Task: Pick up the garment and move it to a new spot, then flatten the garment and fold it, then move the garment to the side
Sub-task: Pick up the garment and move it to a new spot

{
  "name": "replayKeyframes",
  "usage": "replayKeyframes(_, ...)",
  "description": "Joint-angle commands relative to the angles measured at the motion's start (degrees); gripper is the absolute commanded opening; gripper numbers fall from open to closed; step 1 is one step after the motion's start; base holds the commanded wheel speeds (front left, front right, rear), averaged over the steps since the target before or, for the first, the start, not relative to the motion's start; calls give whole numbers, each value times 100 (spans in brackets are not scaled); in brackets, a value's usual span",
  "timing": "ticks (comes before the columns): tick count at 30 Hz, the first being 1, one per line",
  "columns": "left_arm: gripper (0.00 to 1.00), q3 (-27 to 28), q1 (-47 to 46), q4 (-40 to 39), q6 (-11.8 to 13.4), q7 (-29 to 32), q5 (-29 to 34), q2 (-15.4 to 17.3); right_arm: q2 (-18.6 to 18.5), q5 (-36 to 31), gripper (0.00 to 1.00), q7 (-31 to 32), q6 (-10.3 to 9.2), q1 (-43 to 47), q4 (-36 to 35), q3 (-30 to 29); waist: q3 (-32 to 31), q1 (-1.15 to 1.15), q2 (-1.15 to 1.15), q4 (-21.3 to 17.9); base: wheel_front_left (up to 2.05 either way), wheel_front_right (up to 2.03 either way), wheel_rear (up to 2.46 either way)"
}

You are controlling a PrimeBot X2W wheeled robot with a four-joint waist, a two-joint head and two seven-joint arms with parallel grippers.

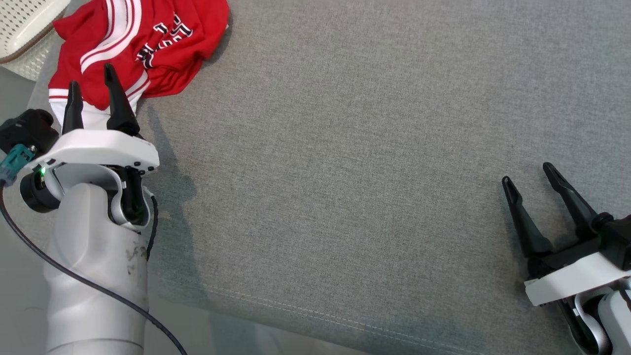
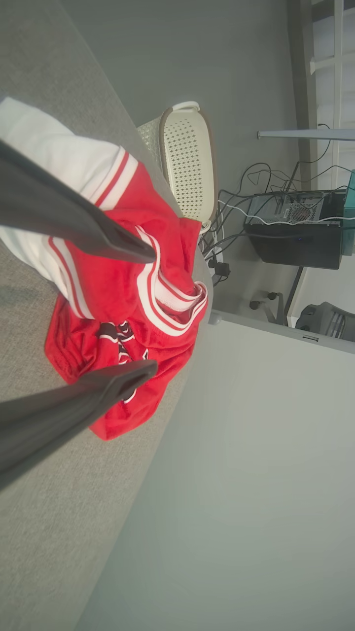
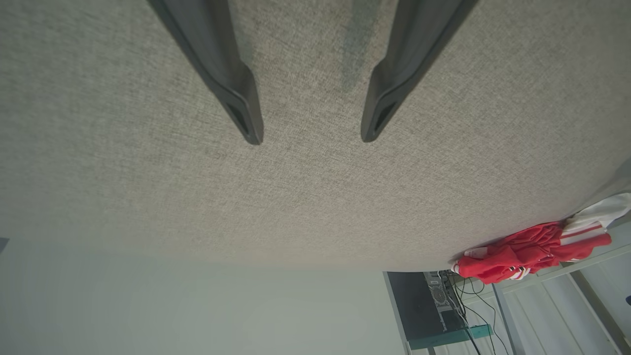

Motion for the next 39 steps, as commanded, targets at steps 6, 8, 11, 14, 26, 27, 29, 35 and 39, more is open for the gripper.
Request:
replayKeyframes(6,100,452,-789,809,-41,-18,51,228,-255,68,100,112,1,-190,-371,176,355,0,0,-63,0,0,0)
replayKeyframes(8,100,466,-991,1190,-26,-18,98,302,-253,85,100,137,1,-239,-434,192,417,0,0,-109,0,0,0)
replayKeyframes(11,100,454,-1281,1783,7,-18,148,441,-204,121,100,166,1,-289,-498,233,509,0,0,-203,0,0,0)
replayKeyframes(14,100,420,-1567,2197,23,-18,194,591,-165,152,100,160,1,-323,-547,240,627,0,0,-298,0,0,0)
replayKeyframes(26,100,350,-2090,3245,239,372,200,1086,-39,229,100,85,1,-472,-587,262,886,0,0,-699,0,0,0)
replayKeyframes(27,100,348,-2086,3266,263,396,196,1110,-31,228,100,77,1,-485,-579,270,886,0,0,-720,0,0,0)
replayKeyframes(29,100,326,-2067,3294,286,415,203,1158,-15,226,100,62,1,-505,-563,292,876,0,0,-756,0,0,0)
replayKeyframes(35,0,282,-2005,3337,71,499,162,1231,20,225,100,28,1,-557,-515,352,837,0,0,-831,0,0,0)
replayKeyframes(39,0,231,-1964,3268,-152,207,165,1307,71,236,100,2,1,-580,-465,379,762,0,0,-877,0,0,0)
